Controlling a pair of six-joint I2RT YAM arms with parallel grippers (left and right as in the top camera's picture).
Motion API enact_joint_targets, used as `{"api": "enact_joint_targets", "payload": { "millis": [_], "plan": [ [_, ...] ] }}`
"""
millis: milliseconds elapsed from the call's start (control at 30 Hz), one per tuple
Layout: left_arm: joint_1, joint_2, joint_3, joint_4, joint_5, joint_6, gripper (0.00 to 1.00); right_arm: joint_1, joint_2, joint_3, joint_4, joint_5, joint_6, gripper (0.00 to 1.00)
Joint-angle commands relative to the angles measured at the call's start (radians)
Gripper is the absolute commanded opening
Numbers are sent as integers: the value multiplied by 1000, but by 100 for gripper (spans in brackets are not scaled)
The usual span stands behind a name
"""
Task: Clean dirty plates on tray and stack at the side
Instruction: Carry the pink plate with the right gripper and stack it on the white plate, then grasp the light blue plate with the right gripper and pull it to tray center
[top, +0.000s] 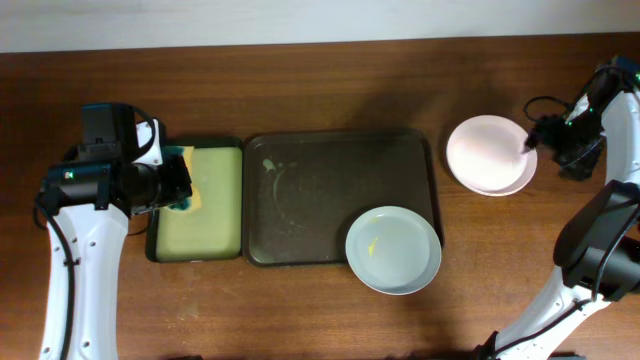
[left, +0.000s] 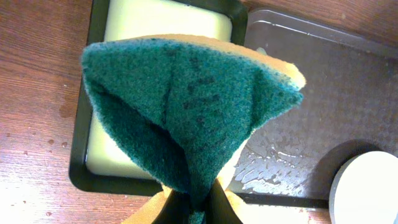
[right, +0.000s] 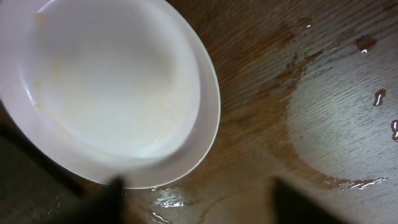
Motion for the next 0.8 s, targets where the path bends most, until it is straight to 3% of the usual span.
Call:
{"api": "enact_joint_targets", "payload": {
  "millis": [0, 67, 133, 200, 267, 400, 433, 467, 600, 667, 767],
  "plan": [
    [-2, 1, 5, -1, 19, 26, 0, -22, -16, 32, -98, -181, -5, 98],
    [-2, 1, 5, -2, 19, 26, 0, -42, -16, 44, -218, -262, -98, 94],
    [-2, 1, 5, -6, 19, 26, 0, -42, -17, 44, -366, -262, -141, 79],
    [-2, 1, 5, -17, 19, 26, 0, -37, -42, 30, -423, -260, -186, 4],
    [-2, 1, 5, -23, 19, 26, 0, -26, -128, -69, -423, -255, -205, 4],
    [-2, 1, 5, -23, 19, 26, 0, 124, -626, -662, -198, -257, -148, 15],
    [-2, 1, 5, -22, 20, 26, 0, 194, -753, -821, -112, -255, -63, 35],
    [-2, 1, 5, -19, 20, 26, 0, 253, -821, -907, -65, -254, 14, 40],
    [-2, 1, 5, -21, 20, 26, 0, 489, -835, -1078, 144, -149, 253, 47],
    [-2, 1, 5, -23, 20, 26, 0, 571, -775, -1086, 253, -105, 327, 43],
    [-2, 1, 5, -27, 20, 26, 0, 577, -704, -1089, 275, -71, 359, 34]
  ]
}}
